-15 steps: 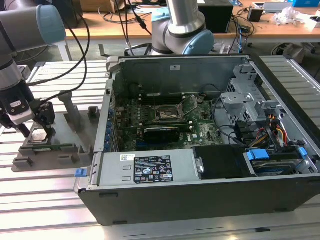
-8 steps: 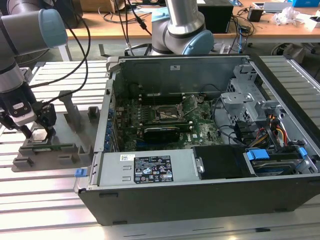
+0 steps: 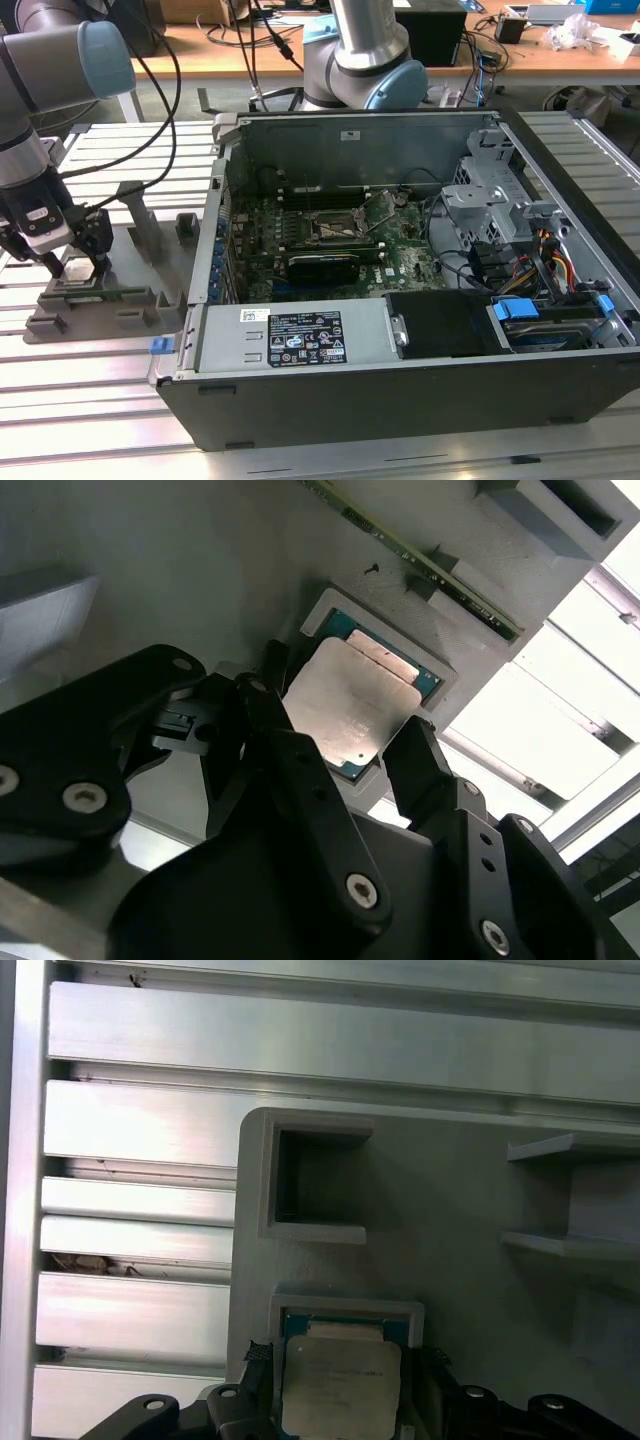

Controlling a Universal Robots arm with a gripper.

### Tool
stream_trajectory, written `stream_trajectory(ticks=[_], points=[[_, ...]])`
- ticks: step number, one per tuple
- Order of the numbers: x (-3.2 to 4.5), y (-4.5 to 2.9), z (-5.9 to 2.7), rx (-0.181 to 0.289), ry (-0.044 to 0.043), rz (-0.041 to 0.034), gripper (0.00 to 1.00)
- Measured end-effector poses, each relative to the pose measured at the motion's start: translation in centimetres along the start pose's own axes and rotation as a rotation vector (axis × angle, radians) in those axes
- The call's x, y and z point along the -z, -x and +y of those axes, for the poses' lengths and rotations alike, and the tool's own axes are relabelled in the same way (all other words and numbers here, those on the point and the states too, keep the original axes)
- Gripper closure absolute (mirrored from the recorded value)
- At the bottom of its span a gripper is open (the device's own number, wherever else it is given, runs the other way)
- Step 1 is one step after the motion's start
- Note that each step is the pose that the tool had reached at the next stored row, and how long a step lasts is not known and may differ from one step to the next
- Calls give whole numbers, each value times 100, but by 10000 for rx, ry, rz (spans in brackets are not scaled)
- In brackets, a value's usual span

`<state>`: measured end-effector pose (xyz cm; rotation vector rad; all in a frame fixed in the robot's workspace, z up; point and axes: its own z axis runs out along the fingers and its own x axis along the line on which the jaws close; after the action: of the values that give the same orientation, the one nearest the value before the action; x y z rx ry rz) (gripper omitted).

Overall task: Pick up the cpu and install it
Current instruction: 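Pick up the cpu and move it towards the insertion slot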

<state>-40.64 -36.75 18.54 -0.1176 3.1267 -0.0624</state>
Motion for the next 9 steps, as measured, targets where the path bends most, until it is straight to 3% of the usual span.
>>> stream_trajectory(ticks=[9], points=[[0, 0, 0, 0, -15, 1, 34]])
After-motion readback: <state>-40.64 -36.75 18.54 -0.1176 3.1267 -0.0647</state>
